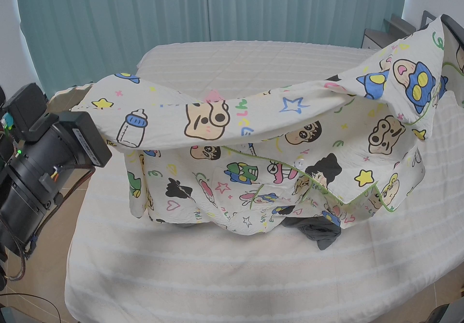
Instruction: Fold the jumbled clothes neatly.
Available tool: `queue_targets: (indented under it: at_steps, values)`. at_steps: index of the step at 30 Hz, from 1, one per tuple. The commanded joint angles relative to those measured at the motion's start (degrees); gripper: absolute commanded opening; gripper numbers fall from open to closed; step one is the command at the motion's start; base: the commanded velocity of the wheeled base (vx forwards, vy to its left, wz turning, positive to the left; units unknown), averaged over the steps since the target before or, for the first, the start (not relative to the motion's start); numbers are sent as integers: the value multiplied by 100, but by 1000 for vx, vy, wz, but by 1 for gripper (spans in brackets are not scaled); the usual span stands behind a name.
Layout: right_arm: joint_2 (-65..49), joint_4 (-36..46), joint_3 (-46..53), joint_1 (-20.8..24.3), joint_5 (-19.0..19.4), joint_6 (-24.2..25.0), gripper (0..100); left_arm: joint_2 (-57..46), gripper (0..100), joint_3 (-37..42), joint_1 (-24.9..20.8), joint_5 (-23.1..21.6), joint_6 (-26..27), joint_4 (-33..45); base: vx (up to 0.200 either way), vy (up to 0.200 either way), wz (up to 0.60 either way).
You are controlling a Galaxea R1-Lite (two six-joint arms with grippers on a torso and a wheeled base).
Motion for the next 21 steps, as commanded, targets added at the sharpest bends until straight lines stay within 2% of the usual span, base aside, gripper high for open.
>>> queue_targets:
  at_steps: [1, 8, 11, 15, 21]
  values:
    - [-136, 10, 19, 10, 87, -5, 0, -116, 0, 139, -2, 3, 2, -5, -200, 0, 0]
    - [-154, 10, 10, 10, 104, -5, 0, -265, 0, 306, -2, -6, 11, 4, -200, 0, 0]
    - [-242, 28, -34, 10, 157, -23, 0, -379, 0, 491, -2, -32, 19, -5, 0, 0, 0]
    - [-409, 309, -34, 10, 298, -32, 0, -485, 0, 614, -11, -287, -16, -22, 0, 0, 0]
    - [-409, 406, 1, 10, 315, -32, 0, -555, 0, 649, -11, -322, -16, -13, 0, -33, 0]
